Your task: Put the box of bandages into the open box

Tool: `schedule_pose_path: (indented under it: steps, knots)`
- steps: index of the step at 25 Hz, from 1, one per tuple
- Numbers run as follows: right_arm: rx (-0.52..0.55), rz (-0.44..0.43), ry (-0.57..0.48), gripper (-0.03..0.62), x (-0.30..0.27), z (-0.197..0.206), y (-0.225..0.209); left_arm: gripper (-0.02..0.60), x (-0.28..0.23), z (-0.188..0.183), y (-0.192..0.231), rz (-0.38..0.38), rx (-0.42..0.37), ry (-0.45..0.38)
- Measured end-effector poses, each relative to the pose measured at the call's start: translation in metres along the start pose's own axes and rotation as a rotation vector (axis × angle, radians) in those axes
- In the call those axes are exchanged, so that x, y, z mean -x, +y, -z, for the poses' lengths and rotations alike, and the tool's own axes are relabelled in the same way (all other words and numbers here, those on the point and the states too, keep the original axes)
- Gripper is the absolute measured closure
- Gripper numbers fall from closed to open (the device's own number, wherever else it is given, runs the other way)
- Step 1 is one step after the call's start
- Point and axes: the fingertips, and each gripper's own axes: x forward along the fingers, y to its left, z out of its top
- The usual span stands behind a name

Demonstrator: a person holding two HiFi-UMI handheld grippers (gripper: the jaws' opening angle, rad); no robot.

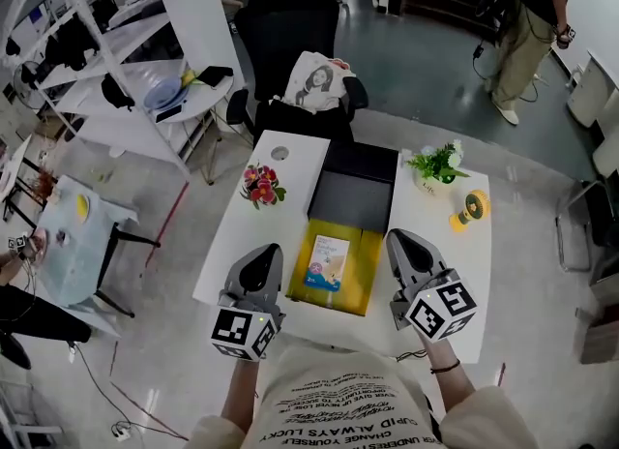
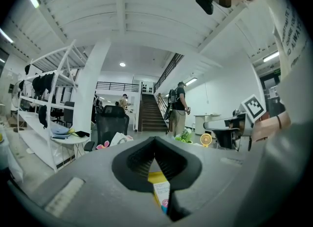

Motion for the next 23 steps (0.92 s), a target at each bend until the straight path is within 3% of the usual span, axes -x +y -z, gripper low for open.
schedule_pose_path:
  steps: [23]
  knots:
    - [-0.009, 0.027, -0.008, 0.589, 0.0071, 0.0063, -0.0039, 0.56, 0.0052, 0.0099, 0.0044, -0.043, 0.008, 0.027]
